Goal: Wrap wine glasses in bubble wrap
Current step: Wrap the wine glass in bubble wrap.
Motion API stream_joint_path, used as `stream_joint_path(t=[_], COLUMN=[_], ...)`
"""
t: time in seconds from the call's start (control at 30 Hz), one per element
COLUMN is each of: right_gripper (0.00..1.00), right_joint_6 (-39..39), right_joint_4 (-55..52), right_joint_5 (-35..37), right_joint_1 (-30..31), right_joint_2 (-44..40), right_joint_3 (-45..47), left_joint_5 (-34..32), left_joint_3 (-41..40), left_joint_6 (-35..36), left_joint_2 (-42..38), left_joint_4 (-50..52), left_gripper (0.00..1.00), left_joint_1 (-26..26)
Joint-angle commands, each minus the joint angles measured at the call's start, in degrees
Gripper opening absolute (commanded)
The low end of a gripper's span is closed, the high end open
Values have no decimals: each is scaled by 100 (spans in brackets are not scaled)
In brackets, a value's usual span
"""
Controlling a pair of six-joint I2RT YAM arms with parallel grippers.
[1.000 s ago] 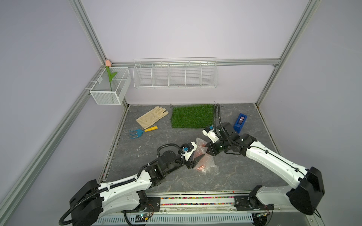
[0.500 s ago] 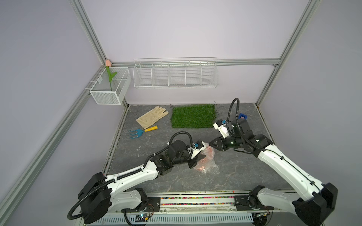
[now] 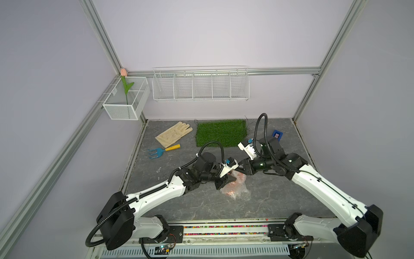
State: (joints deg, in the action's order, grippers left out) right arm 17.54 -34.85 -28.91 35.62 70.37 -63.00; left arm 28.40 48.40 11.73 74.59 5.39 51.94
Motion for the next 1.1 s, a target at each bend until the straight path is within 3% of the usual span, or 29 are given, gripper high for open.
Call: stream_joint_path(t=[0.0, 0.1, 0.2, 0.3, 0.5, 0.73, 0.93, 1.07], right_gripper=[27, 27, 25, 24, 21, 18, 17, 18], right_joint_6=[-143, -162, -162, -202, -336, -358, -358, -271], right_joint_4=[-220, -224, -168, -193, -385, -353, -359, -240], right_joint_5=[261, 338, 365, 495, 702, 728, 706, 592], right_joint_1=[118, 156, 160, 165, 225, 304, 297, 189], right_joint_2=[166, 259, 350, 449, 731, 908, 825, 667], right_joint_3=[-20, 142, 334, 411, 264, 131, 44, 90], left_joint_5=[275, 428, 429, 365, -196, -446, 186, 561], left_joint_3=[54, 67, 61, 61, 109, 836, 1412, 1379], left_joint_6=[60, -39, -116, -294, -552, -840, -803, -607], left_joint_2=[144, 58, -131, -396, -770, -261, 439, 581], left_joint_4=[560, 569, 565, 539, 487, 720, 1317, 1654], left_gripper=[26, 31, 42, 46, 45, 43, 31, 29], left_joint_1=[-132, -311, -443, -535, -580, -580, -580, -580])
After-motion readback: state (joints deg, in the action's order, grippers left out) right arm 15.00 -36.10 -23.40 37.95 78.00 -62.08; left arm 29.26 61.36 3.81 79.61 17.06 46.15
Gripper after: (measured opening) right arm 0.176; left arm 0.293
